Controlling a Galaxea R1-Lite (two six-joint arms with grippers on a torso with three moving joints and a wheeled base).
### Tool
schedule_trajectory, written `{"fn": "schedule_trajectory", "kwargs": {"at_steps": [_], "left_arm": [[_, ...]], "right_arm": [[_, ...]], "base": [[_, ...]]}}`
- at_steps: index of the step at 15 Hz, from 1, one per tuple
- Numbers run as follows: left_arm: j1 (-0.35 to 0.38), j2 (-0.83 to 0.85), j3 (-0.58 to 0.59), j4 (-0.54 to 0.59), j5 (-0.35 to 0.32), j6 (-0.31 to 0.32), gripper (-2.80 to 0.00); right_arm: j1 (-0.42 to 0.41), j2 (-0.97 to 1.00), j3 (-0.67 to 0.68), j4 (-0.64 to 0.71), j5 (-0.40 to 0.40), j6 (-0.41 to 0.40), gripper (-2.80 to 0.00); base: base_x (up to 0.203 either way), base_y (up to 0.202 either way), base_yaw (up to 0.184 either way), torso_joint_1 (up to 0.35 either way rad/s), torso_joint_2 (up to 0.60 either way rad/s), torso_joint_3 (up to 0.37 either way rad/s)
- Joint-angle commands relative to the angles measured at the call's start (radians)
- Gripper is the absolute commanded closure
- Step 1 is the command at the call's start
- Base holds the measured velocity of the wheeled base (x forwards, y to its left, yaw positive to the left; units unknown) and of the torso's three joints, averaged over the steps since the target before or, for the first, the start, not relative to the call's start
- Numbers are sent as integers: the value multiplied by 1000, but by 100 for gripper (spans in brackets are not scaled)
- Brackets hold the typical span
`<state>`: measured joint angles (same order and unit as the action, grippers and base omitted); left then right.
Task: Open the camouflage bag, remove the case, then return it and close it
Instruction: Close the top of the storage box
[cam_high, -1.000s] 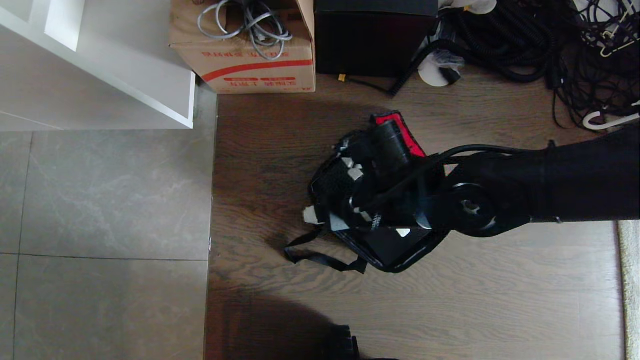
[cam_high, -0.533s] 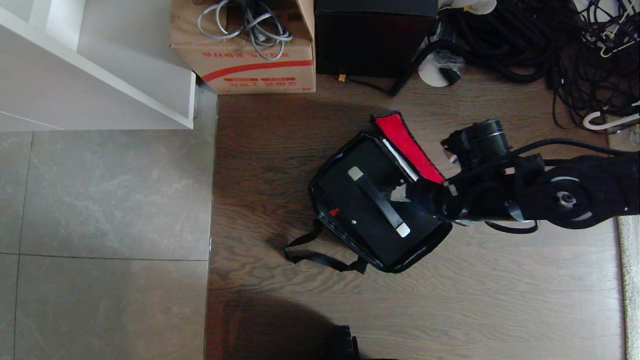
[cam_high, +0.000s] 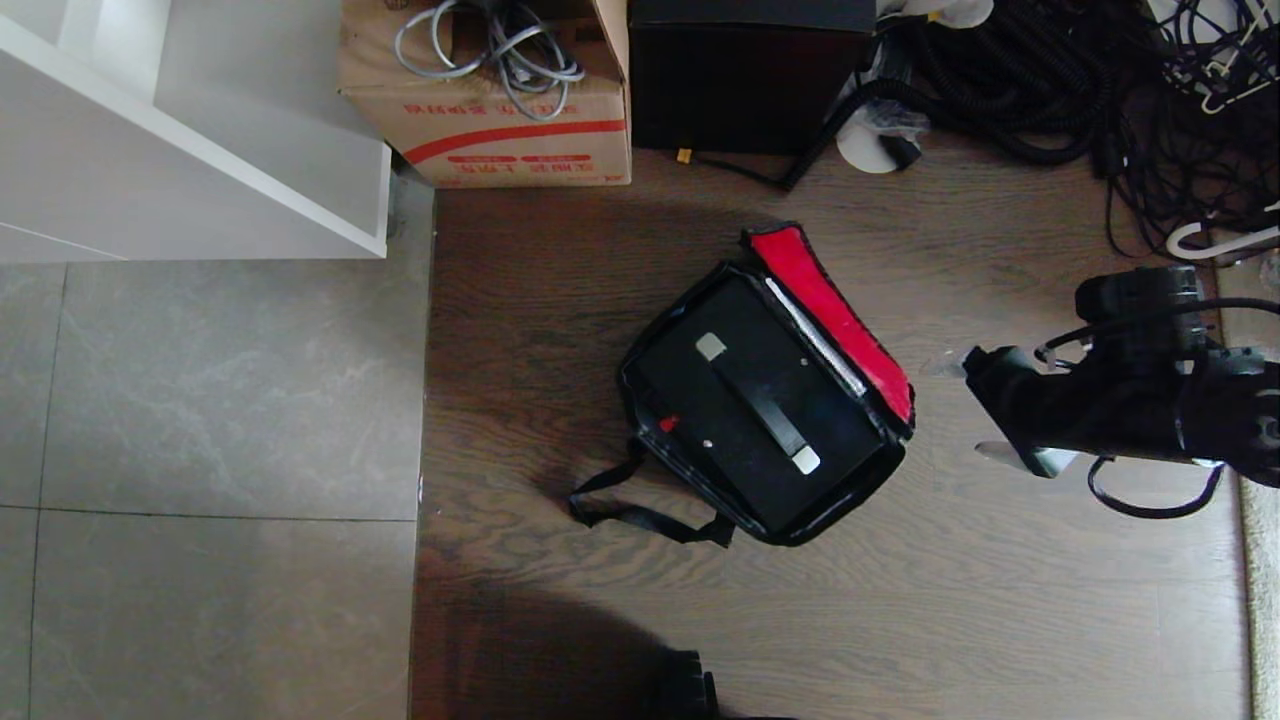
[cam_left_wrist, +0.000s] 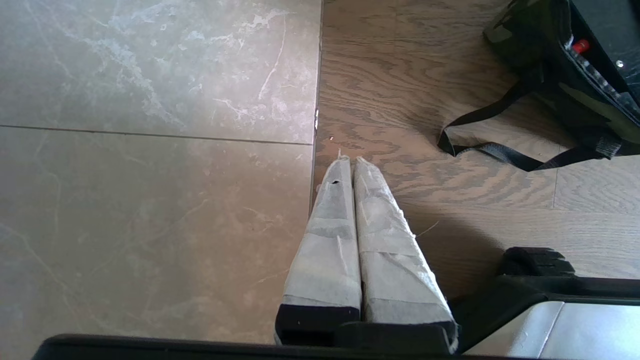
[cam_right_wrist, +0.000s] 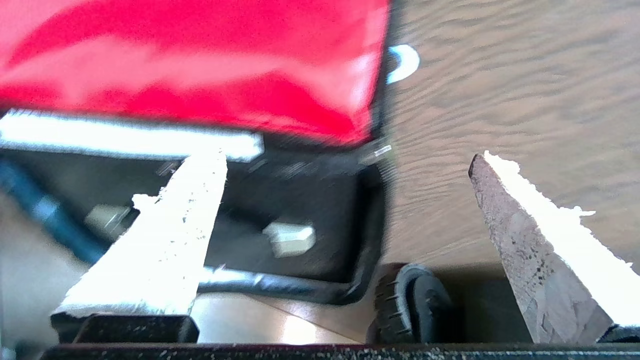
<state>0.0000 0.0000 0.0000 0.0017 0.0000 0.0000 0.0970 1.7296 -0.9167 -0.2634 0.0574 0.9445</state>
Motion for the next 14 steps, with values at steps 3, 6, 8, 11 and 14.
{"fn": "schedule_trajectory", "kwargs": {"at_steps": [3, 6, 8, 11, 14], "left_arm": [[0, 0, 0, 0, 0, 0, 0], [0, 0, 0, 0, 0, 0, 0], [0, 0, 0, 0, 0, 0, 0], [0, 0, 0, 0, 0, -2, 0], [0, 0, 0, 0, 0, -1, 0]], "right_arm": [[-50, 167, -42, -11, 4, 86, -280], [-51, 262, -132, -14, 6, 123, -280], [-49, 323, -197, -16, 17, 136, -280], [-35, 381, -291, -16, 30, 178, -280], [-23, 393, -354, -19, 43, 253, -280]], "base": [[0, 0, 0, 0, 0, 0], [0, 0, 0, 0, 0, 0], [0, 0, 0, 0, 0, 0], [0, 0, 0, 0, 0, 0], [0, 0, 0, 0, 0, 0]]}}
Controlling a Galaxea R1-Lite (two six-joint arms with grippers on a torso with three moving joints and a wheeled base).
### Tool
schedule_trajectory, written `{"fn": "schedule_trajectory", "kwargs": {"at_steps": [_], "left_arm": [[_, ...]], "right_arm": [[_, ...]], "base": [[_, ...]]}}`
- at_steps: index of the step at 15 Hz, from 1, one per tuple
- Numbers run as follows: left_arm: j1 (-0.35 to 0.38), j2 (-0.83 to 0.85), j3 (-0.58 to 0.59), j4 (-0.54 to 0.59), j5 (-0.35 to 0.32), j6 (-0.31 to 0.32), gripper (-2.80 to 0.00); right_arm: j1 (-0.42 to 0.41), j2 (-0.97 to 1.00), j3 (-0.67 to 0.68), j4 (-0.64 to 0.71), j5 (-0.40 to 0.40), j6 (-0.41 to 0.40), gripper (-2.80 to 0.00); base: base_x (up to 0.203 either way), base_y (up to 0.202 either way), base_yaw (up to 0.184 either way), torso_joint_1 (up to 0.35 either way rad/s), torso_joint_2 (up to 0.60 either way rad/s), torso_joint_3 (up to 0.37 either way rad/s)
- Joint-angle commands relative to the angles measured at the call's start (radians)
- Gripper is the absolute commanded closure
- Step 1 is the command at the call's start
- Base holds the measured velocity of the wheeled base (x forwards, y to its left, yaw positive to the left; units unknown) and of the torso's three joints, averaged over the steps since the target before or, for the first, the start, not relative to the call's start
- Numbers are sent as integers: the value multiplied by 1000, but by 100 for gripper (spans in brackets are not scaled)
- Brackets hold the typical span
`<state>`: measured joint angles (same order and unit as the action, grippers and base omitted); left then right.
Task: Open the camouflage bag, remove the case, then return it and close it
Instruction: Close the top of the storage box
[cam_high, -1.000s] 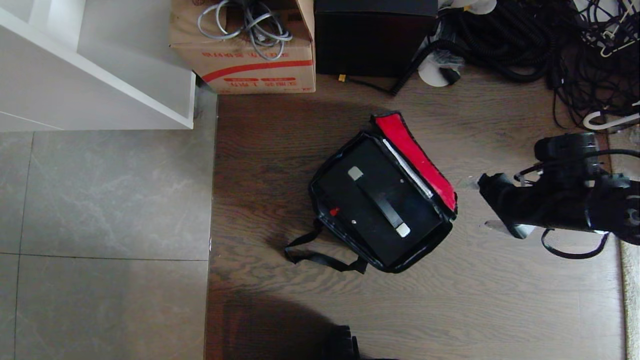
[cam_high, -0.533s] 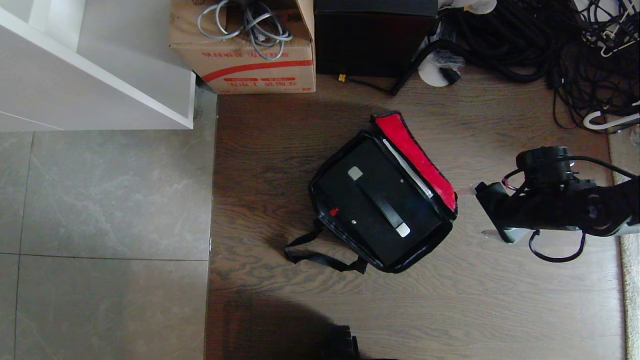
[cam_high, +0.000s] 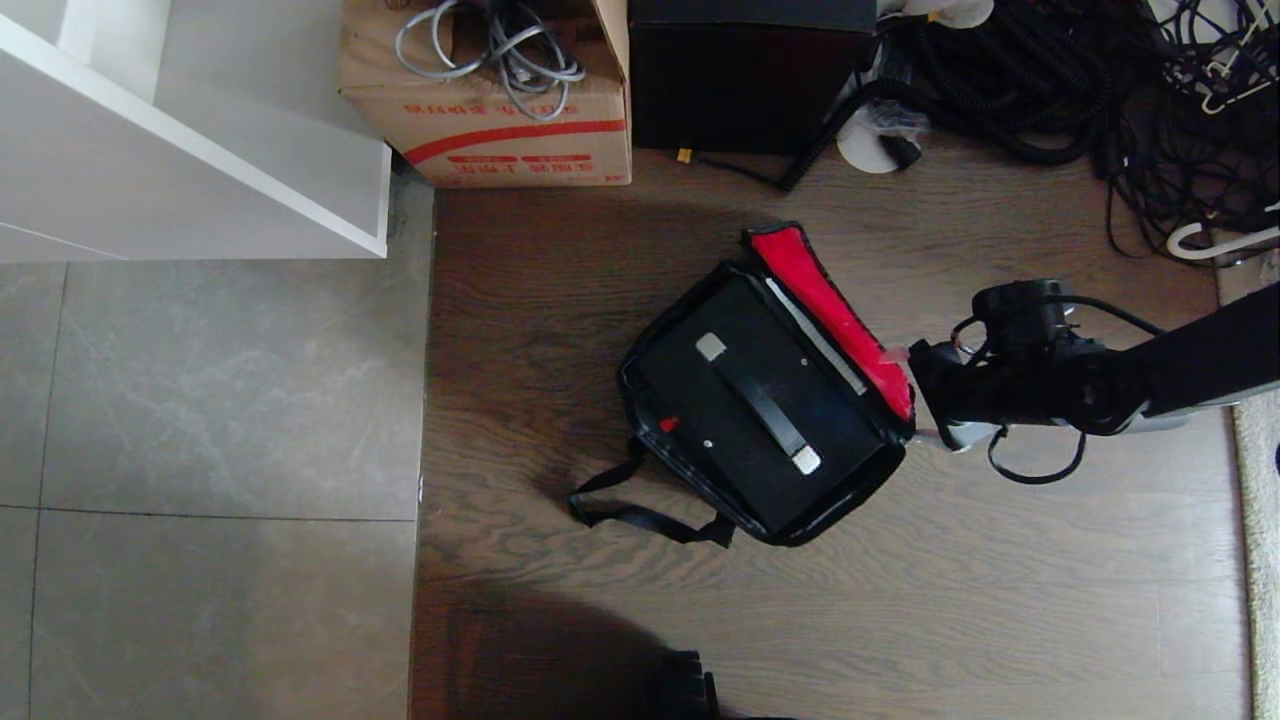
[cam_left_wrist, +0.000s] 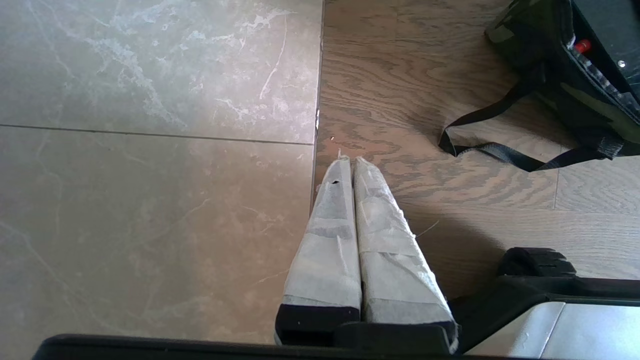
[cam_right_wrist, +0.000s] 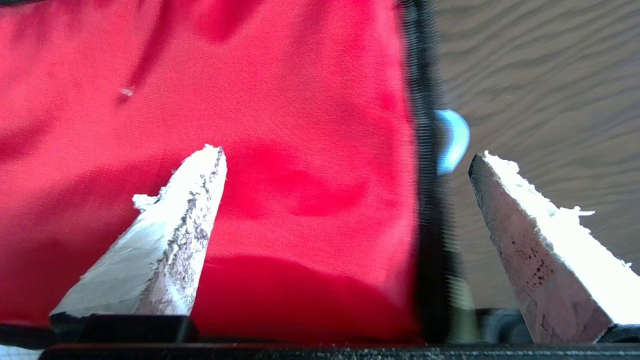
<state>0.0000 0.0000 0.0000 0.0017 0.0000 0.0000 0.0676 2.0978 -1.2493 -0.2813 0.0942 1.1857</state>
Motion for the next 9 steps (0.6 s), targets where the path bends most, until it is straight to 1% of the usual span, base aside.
{"fn": "schedule_trajectory", "kwargs": {"at_steps": [1, 3, 6, 8, 9], "left_arm": [[0, 0, 0, 0, 0, 0, 0], [0, 0, 0, 0, 0, 0, 0], [0, 0, 0, 0, 0, 0, 0], [0, 0, 0, 0, 0, 0, 0], [0, 0, 0, 0, 0, 0, 0]], "right_arm": [[11, 36, -32, -1, 31, 4, -280], [11, 48, -47, -2, 44, -6, -280], [15, 56, -43, -12, 15, -53, -280], [16, 51, -37, -64, -23, -71, -280], [15, 45, -21, -92, -26, -102, -280]], "base": [[0, 0, 0, 0, 0, 0], [0, 0, 0, 0, 0, 0], [0, 0, 0, 0, 0, 0], [0, 0, 0, 0, 0, 0], [0, 0, 0, 0, 0, 0]]}}
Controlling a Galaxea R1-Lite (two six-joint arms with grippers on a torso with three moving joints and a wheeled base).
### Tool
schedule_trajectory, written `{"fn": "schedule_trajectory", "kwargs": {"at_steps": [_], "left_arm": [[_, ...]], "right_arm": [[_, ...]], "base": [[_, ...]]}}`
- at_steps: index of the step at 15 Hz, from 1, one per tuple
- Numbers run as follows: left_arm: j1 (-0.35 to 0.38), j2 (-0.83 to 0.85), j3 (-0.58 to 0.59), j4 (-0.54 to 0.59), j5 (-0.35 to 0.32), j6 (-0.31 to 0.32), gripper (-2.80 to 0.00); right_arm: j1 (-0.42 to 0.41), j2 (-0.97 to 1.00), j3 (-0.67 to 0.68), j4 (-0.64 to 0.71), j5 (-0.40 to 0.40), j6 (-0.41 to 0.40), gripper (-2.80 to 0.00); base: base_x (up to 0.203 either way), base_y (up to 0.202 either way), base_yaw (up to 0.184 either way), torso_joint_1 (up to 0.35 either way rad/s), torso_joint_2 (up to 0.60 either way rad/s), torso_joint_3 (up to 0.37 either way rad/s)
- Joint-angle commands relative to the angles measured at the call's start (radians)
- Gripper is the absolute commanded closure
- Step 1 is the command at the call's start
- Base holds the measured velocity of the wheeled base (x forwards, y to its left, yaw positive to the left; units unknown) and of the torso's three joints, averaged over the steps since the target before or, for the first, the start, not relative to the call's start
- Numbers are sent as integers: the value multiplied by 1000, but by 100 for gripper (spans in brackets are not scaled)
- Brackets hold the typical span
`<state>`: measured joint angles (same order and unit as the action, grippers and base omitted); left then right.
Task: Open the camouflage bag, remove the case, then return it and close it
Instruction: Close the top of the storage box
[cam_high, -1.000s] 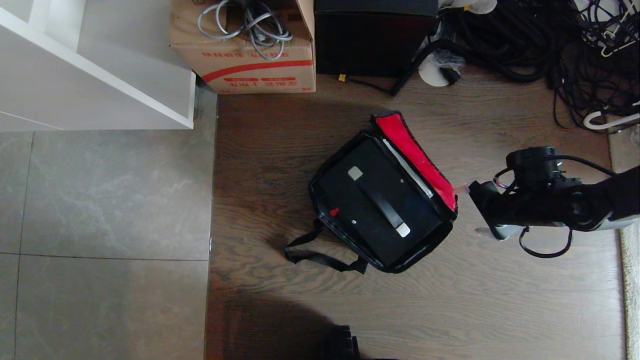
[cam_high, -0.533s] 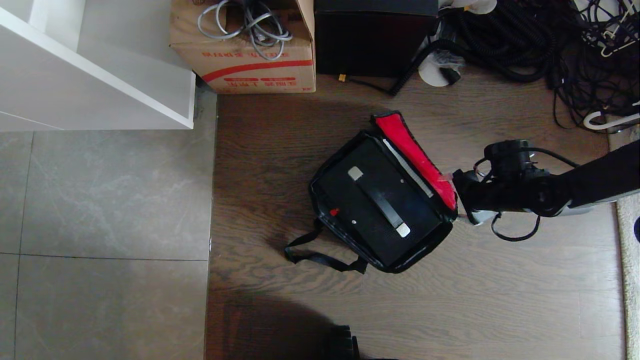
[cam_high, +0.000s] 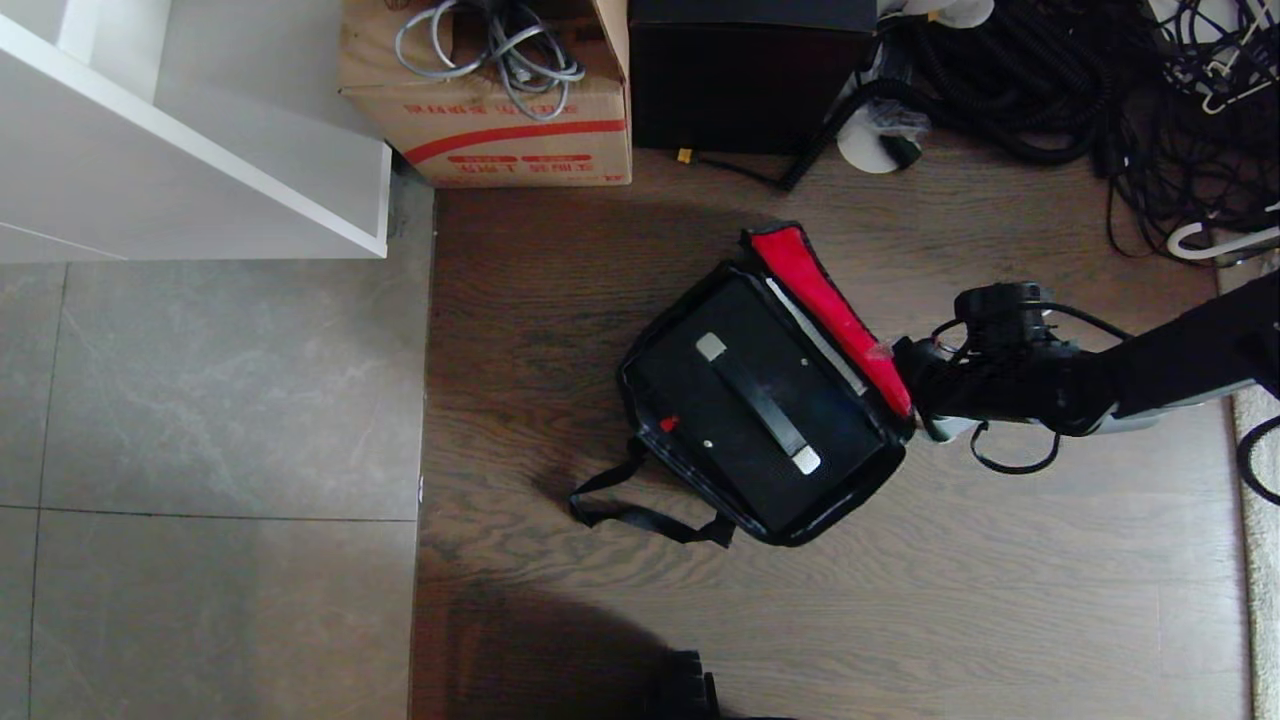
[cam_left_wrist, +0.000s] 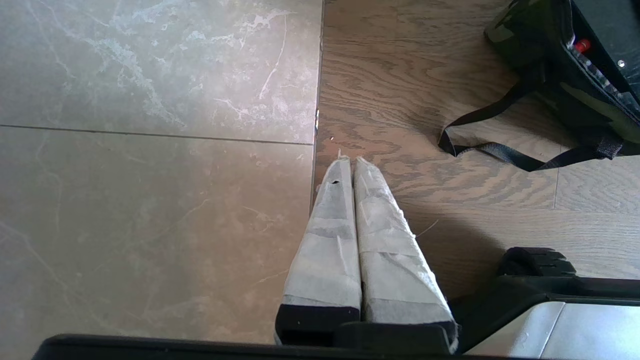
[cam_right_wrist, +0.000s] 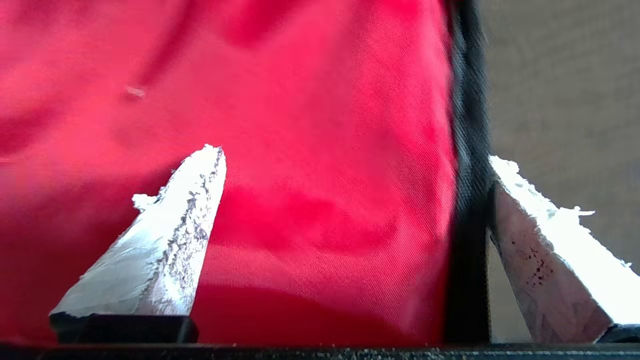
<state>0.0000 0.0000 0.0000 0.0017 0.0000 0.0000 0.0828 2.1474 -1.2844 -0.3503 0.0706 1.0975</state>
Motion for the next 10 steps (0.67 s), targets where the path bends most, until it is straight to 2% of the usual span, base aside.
{"fn": "schedule_trajectory", "kwargs": {"at_steps": [1, 3, 4, 5, 7, 10], "left_arm": [[0, 0, 0, 0, 0, -1, 0], [0, 0, 0, 0, 0, 0, 0], [0, 0, 0, 0, 0, 0, 0], [0, 0, 0, 0, 0, 0, 0], [0, 0, 0, 0, 0, 0, 0], [0, 0, 0, 0, 0, 0, 0]], "right_arm": [[0, -10, 34, -33, -2, -35, -280], [0, -15, 48, -37, -6, -29, -280], [0, -11, 48, -38, -6, -15, -159], [2, -9, 47, -38, -7, 10, 0], [6, -8, 36, -41, 1, 45, 0], [9, -4, 39, -42, 2, 12, 0]], "base": [[0, 0, 0, 0, 0, 0], [0, 0, 0, 0, 0, 0], [0, 0, 0, 0, 0, 0], [0, 0, 0, 0, 0, 0], [0, 0, 0, 0, 0, 0], [0, 0, 0, 0, 0, 0]]}}
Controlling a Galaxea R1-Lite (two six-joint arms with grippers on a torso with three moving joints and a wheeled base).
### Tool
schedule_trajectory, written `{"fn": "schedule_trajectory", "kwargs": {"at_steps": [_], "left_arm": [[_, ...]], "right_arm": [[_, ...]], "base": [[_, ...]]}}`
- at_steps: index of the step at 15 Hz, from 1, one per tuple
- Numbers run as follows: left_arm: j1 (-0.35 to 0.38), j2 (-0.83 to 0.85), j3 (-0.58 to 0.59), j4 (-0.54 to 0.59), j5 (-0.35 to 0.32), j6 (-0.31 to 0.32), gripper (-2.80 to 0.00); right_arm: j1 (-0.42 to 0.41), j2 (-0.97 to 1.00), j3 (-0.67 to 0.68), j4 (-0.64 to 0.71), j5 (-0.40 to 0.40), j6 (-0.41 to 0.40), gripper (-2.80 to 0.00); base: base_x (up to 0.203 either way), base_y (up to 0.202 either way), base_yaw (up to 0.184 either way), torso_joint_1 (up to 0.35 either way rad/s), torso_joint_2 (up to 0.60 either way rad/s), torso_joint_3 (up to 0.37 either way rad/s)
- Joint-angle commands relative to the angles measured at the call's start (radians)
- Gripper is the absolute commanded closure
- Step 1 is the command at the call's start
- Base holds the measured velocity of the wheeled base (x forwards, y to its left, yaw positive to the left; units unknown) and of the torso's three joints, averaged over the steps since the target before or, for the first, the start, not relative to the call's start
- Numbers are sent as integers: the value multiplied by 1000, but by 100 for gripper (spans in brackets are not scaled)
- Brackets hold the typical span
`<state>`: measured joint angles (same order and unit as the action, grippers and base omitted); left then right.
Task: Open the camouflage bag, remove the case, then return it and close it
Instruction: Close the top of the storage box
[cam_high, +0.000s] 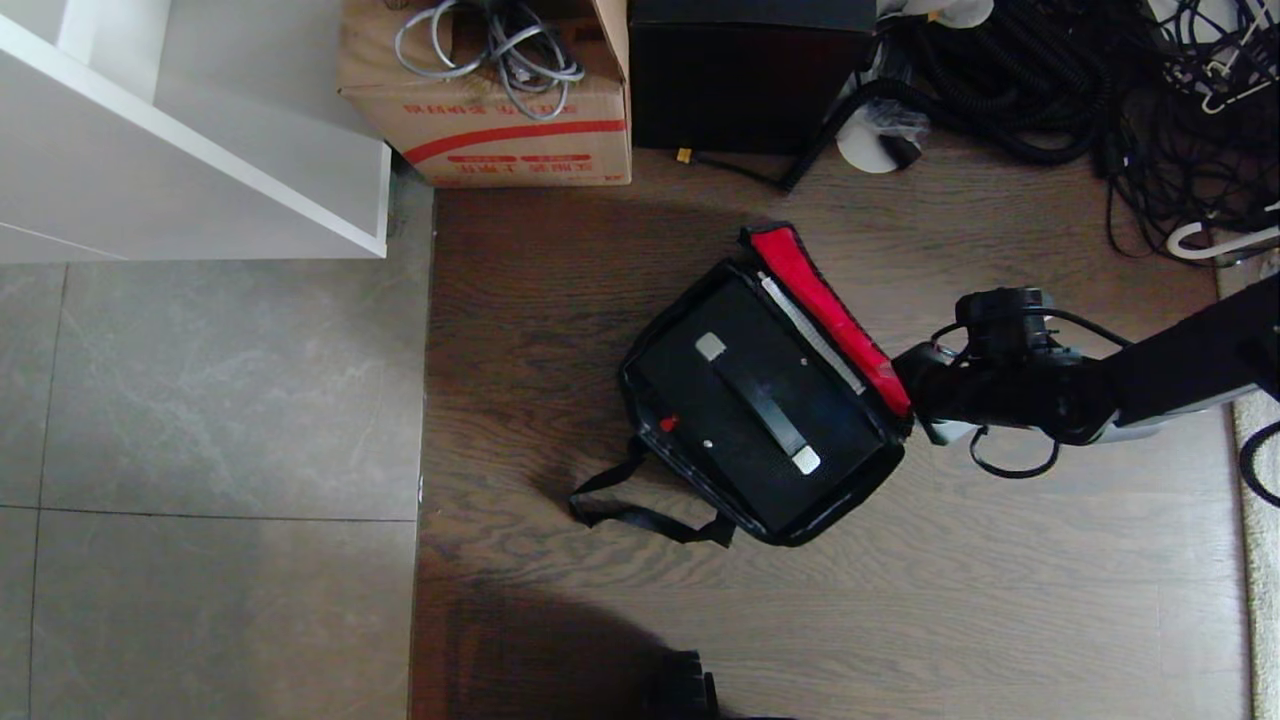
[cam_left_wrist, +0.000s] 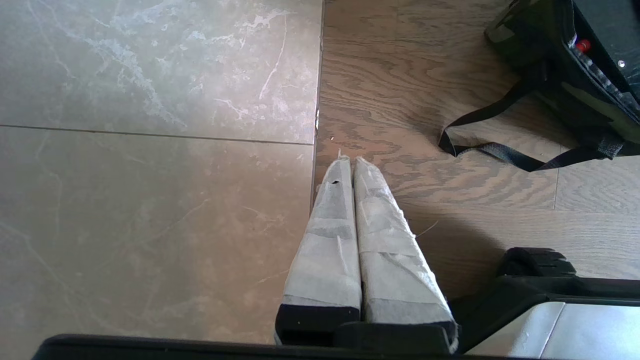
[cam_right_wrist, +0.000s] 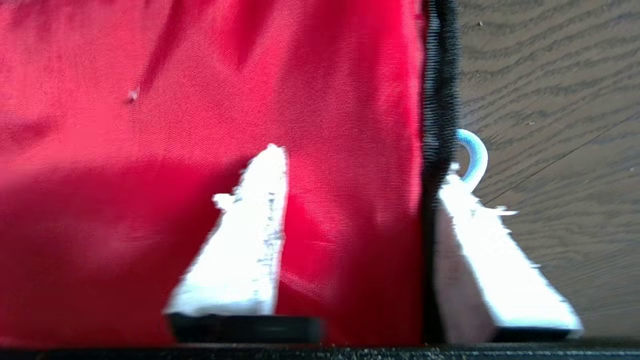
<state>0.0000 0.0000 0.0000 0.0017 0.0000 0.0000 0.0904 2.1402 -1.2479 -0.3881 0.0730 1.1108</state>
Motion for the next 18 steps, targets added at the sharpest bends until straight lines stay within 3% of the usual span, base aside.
{"fn": "schedule_trajectory", "kwargs": {"at_steps": [1, 4, 10, 14, 15, 16, 18], "left_arm": [[0, 0, 0, 0, 0, -1, 0], [0, 0, 0, 0, 0, 0, 0], [0, 0, 0, 0, 0, 0, 0], [0, 1, -1, 0, 0, -1, 0], [0, 0, 0, 0, 0, -1, 0], [0, 1, 0, 0, 0, 0, 0], [0, 0, 0, 0, 0, 0, 0]], "right_arm": [[3, 2, 1, -7, -2, -9, 0], [2, -46, 49, -10, 3, -98, 0], [6, -232, 276, -93, -13, -563, 0], [86, -332, 438, -189, -12, -882, 0], [108, -347, 463, -243, -8, -931, -247], [135, -355, 473, -272, -2, -945, -280], [191, -365, 478, -305, 2, -927, -280]], "base": [[0, 0, 0, 0, 0, 0], [0, 0, 0, 0, 0, 0], [0, 0, 0, 0, 0, 0], [0, 0, 0, 0, 0, 0], [0, 0, 0, 0, 0, 0], [0, 0, 0, 0, 0, 0], [0, 0, 0, 0, 0, 0]]}}
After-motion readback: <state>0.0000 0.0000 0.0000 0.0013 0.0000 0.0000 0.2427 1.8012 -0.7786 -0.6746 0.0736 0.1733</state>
